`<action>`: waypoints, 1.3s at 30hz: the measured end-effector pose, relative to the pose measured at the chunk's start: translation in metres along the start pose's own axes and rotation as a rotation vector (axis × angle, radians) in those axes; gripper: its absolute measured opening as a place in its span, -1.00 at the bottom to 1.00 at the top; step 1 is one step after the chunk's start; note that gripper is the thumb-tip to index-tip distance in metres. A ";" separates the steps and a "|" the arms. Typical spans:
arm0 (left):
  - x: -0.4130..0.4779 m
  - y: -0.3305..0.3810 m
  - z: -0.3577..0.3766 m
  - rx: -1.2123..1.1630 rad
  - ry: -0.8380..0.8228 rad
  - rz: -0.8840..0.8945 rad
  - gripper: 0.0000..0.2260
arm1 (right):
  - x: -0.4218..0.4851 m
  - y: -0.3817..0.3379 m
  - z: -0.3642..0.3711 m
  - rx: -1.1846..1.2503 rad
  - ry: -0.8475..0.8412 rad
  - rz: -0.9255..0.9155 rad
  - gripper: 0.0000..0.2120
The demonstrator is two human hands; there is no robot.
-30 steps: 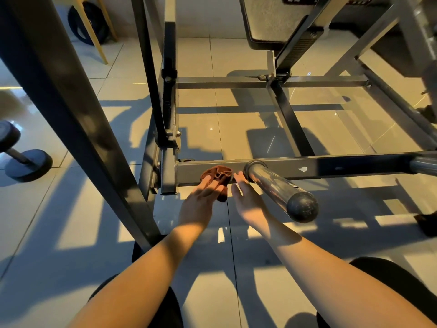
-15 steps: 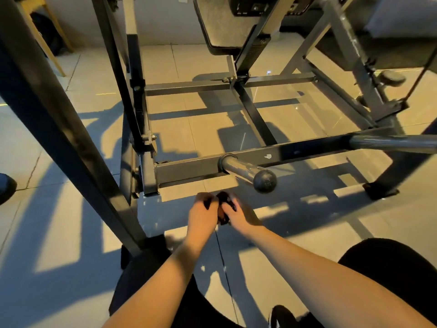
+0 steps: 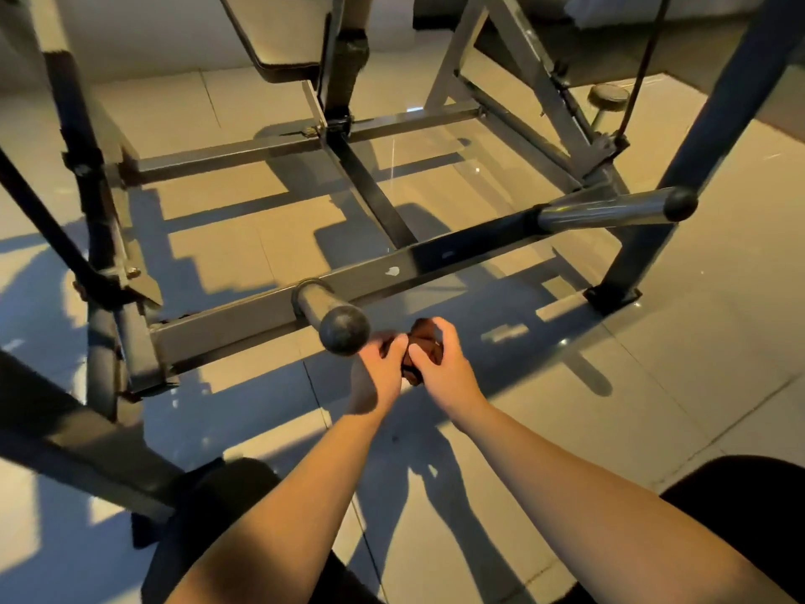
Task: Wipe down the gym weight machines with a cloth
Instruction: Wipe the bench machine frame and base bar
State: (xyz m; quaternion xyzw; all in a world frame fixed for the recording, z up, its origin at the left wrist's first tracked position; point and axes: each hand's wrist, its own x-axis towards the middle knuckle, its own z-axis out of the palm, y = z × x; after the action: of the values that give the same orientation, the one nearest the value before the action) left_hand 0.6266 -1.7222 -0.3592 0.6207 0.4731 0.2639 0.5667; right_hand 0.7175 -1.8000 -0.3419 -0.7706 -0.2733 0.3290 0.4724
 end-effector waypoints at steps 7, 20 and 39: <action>0.037 0.008 0.046 0.101 0.100 -0.032 -0.76 | 0.081 0.003 -0.018 -0.086 -0.070 -0.178 -0.57; 0.108 0.037 0.117 0.578 0.247 0.115 -0.60 | 0.197 0.001 -0.069 -0.258 -0.115 -0.442 -0.63; 0.110 0.029 0.127 0.648 0.221 -0.068 -0.62 | 0.247 0.025 -0.108 -0.401 -0.102 -0.647 -0.64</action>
State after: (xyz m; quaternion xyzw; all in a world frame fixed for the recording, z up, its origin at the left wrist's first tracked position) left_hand 0.7897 -1.6799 -0.3825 0.7200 0.6114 0.1466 0.2937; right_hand 0.9595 -1.6881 -0.3899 -0.7043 -0.5845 0.1409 0.3774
